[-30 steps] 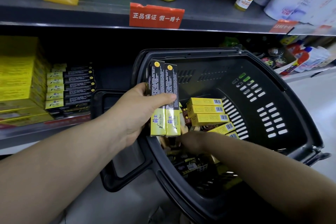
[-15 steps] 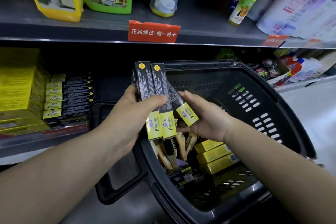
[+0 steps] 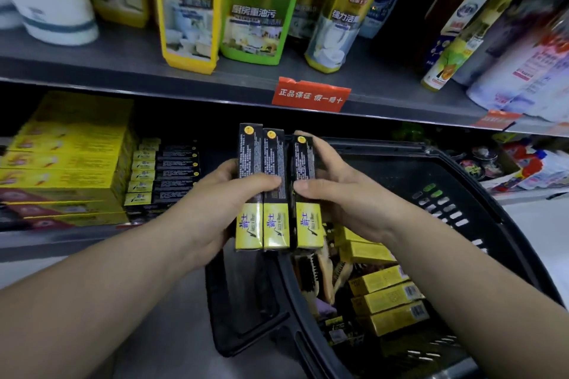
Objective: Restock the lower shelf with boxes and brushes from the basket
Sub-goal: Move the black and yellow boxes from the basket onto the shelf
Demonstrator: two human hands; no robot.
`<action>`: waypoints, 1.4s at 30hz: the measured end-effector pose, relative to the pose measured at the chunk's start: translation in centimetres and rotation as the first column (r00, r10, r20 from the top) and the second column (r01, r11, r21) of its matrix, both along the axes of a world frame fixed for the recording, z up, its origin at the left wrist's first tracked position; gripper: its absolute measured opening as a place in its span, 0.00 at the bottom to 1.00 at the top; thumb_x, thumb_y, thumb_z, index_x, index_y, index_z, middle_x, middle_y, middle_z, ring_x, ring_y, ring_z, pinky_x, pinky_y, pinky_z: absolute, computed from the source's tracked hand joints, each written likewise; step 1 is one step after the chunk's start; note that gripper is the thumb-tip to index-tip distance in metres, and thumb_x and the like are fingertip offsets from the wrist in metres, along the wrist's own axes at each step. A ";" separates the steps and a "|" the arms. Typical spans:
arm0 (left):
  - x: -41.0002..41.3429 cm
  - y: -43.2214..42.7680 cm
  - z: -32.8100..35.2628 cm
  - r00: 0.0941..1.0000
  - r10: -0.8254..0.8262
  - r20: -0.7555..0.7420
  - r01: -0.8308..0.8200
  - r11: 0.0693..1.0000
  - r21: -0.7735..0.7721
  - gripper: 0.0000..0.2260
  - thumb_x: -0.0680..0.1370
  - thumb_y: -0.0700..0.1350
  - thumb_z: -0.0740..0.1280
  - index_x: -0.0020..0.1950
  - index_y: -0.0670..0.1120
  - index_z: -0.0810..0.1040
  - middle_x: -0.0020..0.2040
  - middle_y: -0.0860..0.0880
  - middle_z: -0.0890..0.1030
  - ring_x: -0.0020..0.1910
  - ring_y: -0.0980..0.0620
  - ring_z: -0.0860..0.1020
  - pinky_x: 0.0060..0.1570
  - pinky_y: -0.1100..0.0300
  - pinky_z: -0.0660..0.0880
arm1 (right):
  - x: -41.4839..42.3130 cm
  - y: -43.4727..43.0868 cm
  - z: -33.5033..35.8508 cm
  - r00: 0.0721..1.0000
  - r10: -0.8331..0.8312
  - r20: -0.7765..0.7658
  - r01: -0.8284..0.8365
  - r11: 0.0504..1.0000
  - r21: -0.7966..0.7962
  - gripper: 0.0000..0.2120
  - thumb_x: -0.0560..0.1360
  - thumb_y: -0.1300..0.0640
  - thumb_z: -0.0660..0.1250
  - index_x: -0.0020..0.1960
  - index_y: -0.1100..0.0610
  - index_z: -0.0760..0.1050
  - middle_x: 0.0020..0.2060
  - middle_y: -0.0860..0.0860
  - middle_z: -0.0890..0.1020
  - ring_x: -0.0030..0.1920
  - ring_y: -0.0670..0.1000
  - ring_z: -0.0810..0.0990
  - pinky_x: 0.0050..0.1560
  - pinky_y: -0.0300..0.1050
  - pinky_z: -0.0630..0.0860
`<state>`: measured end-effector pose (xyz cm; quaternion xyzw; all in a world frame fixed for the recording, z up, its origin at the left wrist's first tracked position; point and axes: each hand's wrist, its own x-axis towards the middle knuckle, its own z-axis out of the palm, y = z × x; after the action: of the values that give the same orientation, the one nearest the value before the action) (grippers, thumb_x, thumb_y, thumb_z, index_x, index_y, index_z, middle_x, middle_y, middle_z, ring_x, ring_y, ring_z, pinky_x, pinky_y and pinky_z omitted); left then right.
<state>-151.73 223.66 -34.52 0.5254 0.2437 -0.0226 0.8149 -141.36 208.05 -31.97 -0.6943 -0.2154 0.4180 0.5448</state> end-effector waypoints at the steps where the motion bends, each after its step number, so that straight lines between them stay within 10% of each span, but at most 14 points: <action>1: -0.3 0.5 -0.1 1.000 0.014 -0.011 -0.013 1.000 0.008 0.16 0.70 0.42 0.73 0.56 0.51 0.77 0.43 0.46 0.85 0.39 0.47 0.84 0.39 0.51 0.81 | 0.1 1.0 0.2 0.999 0.022 0.025 -0.022 1.000 -0.012 0.32 0.67 0.56 0.74 0.66 0.40 0.65 0.57 0.55 0.79 0.52 0.54 0.82 0.43 0.46 0.79; 8: -2.2 5.5 -2.9 0.922 0.349 -0.167 -0.349 0.937 0.028 0.13 0.70 0.43 0.73 0.52 0.50 0.75 0.44 0.45 0.83 0.40 0.44 0.83 0.42 0.47 0.80 | 2.8 8.8 -0.5 1.000 0.008 -0.008 -0.009 0.979 -0.202 0.06 0.74 0.56 0.67 0.47 0.54 0.70 0.32 0.48 0.82 0.30 0.46 0.82 0.29 0.38 0.77; 14: -4.3 9.4 -4.9 0.774 0.540 -0.330 -0.571 0.821 0.002 0.17 0.72 0.43 0.72 0.59 0.42 0.74 0.39 0.42 0.80 0.30 0.43 0.78 0.24 0.54 0.75 | 4.6 14.9 -4.3 0.993 -0.111 0.031 0.116 0.968 -0.224 0.20 0.71 0.50 0.72 0.57 0.58 0.71 0.51 0.55 0.81 0.43 0.46 0.84 0.34 0.38 0.79; 16: -4.4 10.4 -5.1 0.747 0.589 -0.309 -0.616 0.788 0.014 0.18 0.72 0.41 0.71 0.60 0.41 0.72 0.41 0.41 0.79 0.32 0.42 0.78 0.27 0.50 0.77 | 5.4 16.6 -5.7 0.981 -0.190 0.051 0.196 0.956 -0.220 0.32 0.68 0.51 0.74 0.66 0.63 0.67 0.62 0.58 0.75 0.56 0.52 0.79 0.38 0.41 0.81; 20: -4.1 11.1 -5.1 0.718 0.636 -0.281 -0.660 0.751 0.013 0.16 0.73 0.39 0.70 0.58 0.43 0.72 0.49 0.38 0.79 0.38 0.40 0.79 0.40 0.40 0.78 | 6.7 19.3 -8.2 0.944 -0.162 0.289 0.262 0.899 -0.352 0.25 0.68 0.43 0.72 0.58 0.57 0.72 0.46 0.49 0.78 0.49 0.52 0.78 0.47 0.42 0.70; 25: -3.7 11.0 -5.7 0.721 0.634 -0.279 -0.660 0.751 0.001 0.14 0.73 0.40 0.71 0.55 0.46 0.72 0.46 0.42 0.80 0.38 0.42 0.80 0.39 0.47 0.79 | 9.3 23.6 -12.0 0.911 -0.129 0.391 0.269 0.905 -0.329 0.29 0.75 0.43 0.65 0.71 0.57 0.66 0.67 0.55 0.71 0.65 0.56 0.71 0.59 0.44 0.67; 36: -3.2 10.7 -6.5 0.750 0.617 -0.239 -0.628 0.778 0.036 0.09 0.74 0.43 0.70 0.49 0.51 0.71 0.44 0.49 0.81 0.44 0.46 0.81 0.45 0.50 0.80 | 10.8 27.8 -19.5 0.699 0.526 0.483 -0.092 0.737 -0.670 0.18 0.80 0.57 0.59 0.70 0.54 0.65 0.64 0.57 0.73 0.57 0.56 0.74 0.49 0.40 0.67; 42: -3.0 10.2 -7.0 0.754 0.601 -0.265 -0.612 0.789 0.052 0.11 0.73 0.45 0.71 0.52 0.49 0.73 0.46 0.48 0.82 0.44 0.45 0.81 0.44 0.51 0.80 | 10.2 27.7 -19.4 0.629 0.658 0.415 -0.129 0.614 -0.779 0.25 0.80 0.59 0.57 0.75 0.52 0.56 0.70 0.57 0.66 0.66 0.58 0.69 0.63 0.44 0.68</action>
<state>-154.73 233.90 -41.52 0.3943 0.5081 0.1672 0.7473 -131.18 235.71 -51.33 -0.8713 -0.3844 0.3046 0.0154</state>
